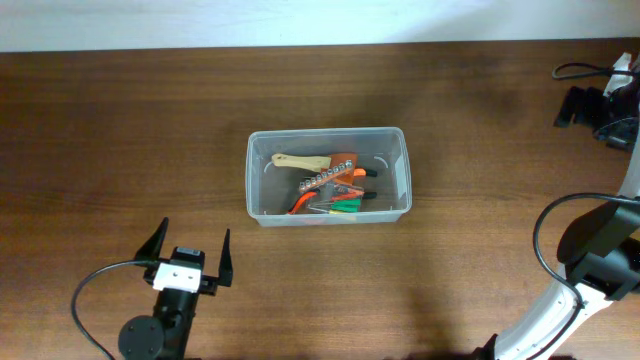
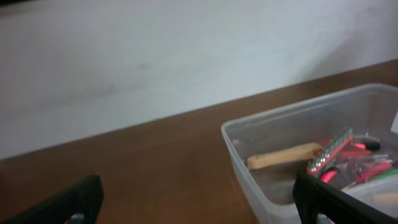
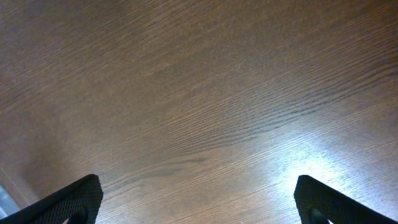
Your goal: Pack container
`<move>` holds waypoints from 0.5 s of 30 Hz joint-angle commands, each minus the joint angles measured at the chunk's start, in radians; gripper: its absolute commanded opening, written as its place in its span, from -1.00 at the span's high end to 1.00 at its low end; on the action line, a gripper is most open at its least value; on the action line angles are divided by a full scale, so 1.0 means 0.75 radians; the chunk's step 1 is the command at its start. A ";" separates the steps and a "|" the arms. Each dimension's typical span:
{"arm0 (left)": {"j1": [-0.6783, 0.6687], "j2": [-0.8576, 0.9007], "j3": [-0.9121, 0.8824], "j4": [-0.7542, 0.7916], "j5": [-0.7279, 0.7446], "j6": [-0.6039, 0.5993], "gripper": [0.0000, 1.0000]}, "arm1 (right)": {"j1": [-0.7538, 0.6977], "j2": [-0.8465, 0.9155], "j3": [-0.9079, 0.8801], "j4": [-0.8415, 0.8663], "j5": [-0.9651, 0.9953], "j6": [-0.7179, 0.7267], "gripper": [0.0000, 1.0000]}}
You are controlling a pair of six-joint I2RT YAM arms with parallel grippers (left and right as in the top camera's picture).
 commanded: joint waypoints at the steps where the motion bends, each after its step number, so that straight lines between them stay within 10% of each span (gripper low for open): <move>1: 0.007 -0.014 -0.044 -0.010 -0.044 -0.017 -0.98 | 0.007 -0.012 -0.005 0.000 -0.003 0.008 -0.97; 15: 0.007 -0.014 -0.101 -0.020 -0.058 -0.017 -0.98 | 0.007 -0.012 -0.005 -0.001 -0.003 0.008 -0.97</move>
